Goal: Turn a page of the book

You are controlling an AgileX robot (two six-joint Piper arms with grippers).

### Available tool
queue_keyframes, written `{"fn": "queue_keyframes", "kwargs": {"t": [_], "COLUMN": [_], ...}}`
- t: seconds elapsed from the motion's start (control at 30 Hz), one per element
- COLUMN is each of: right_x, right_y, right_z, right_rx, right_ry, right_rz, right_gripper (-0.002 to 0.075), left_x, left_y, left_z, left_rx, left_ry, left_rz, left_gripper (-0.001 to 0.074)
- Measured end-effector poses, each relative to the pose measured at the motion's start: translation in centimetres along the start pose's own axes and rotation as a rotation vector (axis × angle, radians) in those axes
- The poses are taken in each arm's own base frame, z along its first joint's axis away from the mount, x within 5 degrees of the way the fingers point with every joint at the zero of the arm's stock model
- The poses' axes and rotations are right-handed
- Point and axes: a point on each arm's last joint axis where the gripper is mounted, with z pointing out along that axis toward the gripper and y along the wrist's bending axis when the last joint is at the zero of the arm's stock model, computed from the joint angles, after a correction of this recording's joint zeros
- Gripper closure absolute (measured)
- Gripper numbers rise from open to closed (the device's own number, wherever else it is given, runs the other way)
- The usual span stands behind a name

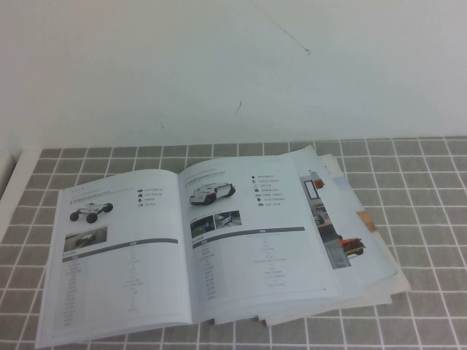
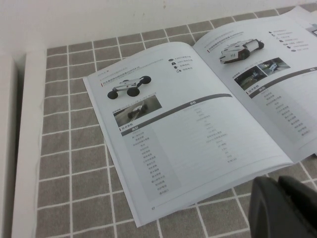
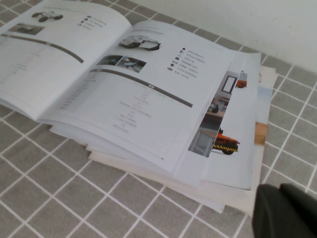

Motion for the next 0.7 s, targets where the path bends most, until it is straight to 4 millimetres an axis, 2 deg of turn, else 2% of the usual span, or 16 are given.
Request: {"fn": "queue_keyframes", "kwargs": {"t": [0.4,0.5,0.7], "right_x": [0.0,0.0,0.0], "right_y": [0.0,0.0,0.0], "right_z": [0.0,0.0,0.0], "right_rx": [0.0,0.0,0.0], "right_ry": [0.0,0.001,0.001], "right_rz": [0.0,0.0,0.0], "right_gripper": [0.0728,0.0728,0.0728], "left_x": [-0.9,0.1,4.3], "left_y": [0.8,0.8,1.0], "left_z": [0.0,0.4,3.5], "left_rx": [-0.094,-0.093,-0.089], "left_ry": [-0.109,-0.118,-0.172], "left_rz": [0.141,0.144,0.109], "left_gripper": [0.0738,0.0738,0.0738]}}
